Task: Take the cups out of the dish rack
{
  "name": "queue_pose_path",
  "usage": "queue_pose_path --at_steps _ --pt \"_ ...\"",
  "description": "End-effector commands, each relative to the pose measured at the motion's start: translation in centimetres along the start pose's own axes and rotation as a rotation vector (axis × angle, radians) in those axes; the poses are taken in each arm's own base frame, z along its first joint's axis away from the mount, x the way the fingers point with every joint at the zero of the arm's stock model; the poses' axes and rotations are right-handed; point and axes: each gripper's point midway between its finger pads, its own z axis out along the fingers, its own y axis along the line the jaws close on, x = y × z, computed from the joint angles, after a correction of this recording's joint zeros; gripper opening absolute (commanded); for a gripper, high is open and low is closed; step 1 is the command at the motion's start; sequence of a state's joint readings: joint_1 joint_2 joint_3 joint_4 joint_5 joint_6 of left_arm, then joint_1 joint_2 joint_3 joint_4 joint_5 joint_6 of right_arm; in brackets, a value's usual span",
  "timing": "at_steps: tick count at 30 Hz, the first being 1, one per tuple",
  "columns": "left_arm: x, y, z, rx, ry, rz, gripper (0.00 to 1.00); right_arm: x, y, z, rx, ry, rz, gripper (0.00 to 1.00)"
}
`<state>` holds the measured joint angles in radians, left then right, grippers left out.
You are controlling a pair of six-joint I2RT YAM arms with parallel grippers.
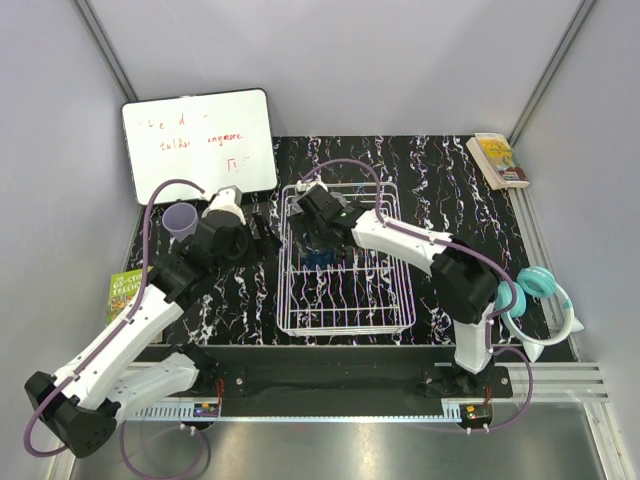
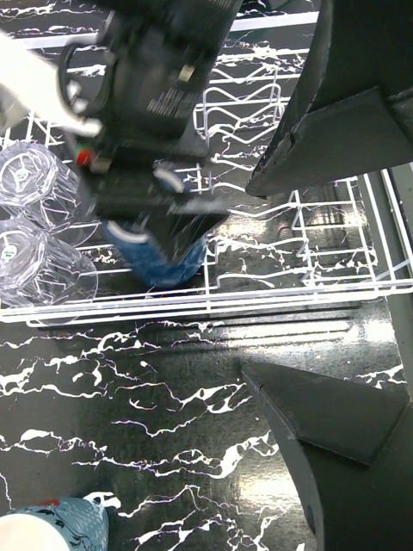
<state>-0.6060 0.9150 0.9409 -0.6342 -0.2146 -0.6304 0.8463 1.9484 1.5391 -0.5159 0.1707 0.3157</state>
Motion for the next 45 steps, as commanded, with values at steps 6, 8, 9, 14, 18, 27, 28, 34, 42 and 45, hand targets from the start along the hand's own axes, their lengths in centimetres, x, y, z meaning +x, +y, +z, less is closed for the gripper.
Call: queue_pose_path --at_steps 6,8,9,14,18,27,28,34,42,45 --pt "-0.9 -1.6 1.3 0.064 -0.067 -0.049 0.82 -5.9 0.6 -12.4 -0.116 -0.264 0.098 0.00" --pt "-0.6 -1.8 1.7 0.080 -0.058 -0.064 0.82 -6.4 1.0 -14.2 -0.171 -0.316 0.122 0.00" --pt "-0.5 -2.2 1.9 0.100 -0.056 -0.077 0.82 -6.5 1.0 -14.7 -0.182 -0.330 0.129 0.00" --pt "-0.3 -3.5 2.3 0.176 -0.068 -0.115 0.82 -7.4 -0.2 -17.7 -0.235 -0.451 0.207 0.00" --pt "-0.7 -5.1 2.1 0.297 -0.123 -0.172 0.82 -7.7 -1.5 -19.7 -0.352 -0.558 0.314 0.00" --pt "-3.3 -8.0 -0.9 0.585 -0.314 -0.316 0.82 -7.3 -4.2 -23.2 -0.676 -0.701 0.536 0.00" --pt "-3.0 -8.5 -0.9 0.611 -0.297 -0.316 0.82 -7.0 -3.8 -23.5 -0.724 -0.695 0.538 0.00" --pt "-2.9 -10.8 -1.8 0.765 -0.280 -0.333 0.82 -7.4 -3.9 -25.1 -0.957 -0.743 0.618 0.00" --pt "-3.2 -12.0 -2.5 0.860 -0.290 -0.339 0.79 -6.5 -3.1 -24.8 -1.141 -0.700 0.683 0.00" --pt "-3.4 -12.6 -2.9 0.893 -0.290 -0.336 0.77 -6.4 -3.1 -24.4 -1.138 -0.692 0.687 0.00"
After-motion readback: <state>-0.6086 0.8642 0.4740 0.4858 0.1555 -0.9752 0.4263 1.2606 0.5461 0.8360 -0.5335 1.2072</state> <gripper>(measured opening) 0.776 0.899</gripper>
